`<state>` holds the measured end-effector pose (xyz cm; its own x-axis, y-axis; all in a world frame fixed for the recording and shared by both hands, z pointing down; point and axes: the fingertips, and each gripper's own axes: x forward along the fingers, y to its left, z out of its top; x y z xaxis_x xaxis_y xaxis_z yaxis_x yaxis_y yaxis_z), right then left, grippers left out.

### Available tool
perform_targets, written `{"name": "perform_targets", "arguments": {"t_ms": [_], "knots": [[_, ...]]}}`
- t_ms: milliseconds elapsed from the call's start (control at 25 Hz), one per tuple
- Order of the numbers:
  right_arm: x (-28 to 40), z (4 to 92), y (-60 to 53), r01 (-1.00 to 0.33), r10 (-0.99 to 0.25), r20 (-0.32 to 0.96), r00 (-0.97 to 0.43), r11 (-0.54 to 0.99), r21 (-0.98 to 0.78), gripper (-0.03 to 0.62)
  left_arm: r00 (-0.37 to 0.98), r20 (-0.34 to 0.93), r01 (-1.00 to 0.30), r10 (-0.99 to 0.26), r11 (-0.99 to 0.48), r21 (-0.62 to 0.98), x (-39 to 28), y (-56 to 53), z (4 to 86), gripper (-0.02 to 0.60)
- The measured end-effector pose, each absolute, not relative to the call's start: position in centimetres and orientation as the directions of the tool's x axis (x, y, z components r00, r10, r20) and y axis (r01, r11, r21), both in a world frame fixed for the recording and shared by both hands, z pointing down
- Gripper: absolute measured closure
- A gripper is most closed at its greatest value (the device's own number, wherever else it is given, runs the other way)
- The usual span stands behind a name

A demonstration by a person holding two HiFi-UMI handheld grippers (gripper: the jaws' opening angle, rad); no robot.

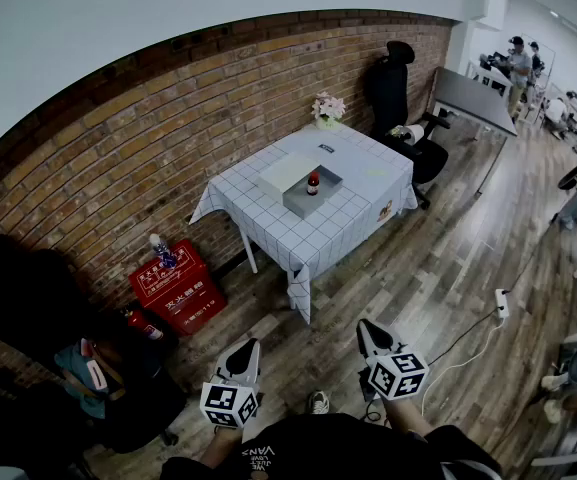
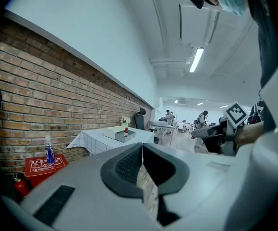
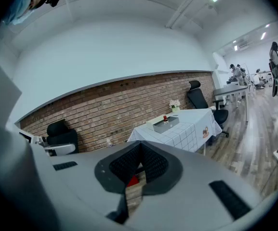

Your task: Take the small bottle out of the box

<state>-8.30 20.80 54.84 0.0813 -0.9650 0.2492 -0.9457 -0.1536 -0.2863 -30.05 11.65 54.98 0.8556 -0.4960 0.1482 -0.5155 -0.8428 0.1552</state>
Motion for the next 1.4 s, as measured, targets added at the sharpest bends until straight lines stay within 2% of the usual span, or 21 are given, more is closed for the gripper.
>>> {"name": "perform_targets", "arguments": {"t_ms": [920, 1400], "knots": [[-0.6, 57.2, 14.9, -0.939, -0.963, 0.271, -0.001, -0.092, -0.332, 0.591, 0.827, 0.17, -0.56, -0.536, -0.812, 0.164, -21.8, 6.8, 57.0, 0.569], [3.1, 57.3, 8.5, -0.928, -0.962, 0.271, 0.031, -0.128, -0.35, 0.591, 0.844, 0.18, -0.534, -0.506, -0.826, 0.179, -17.7, -0.4, 57.2, 0.569]]}}
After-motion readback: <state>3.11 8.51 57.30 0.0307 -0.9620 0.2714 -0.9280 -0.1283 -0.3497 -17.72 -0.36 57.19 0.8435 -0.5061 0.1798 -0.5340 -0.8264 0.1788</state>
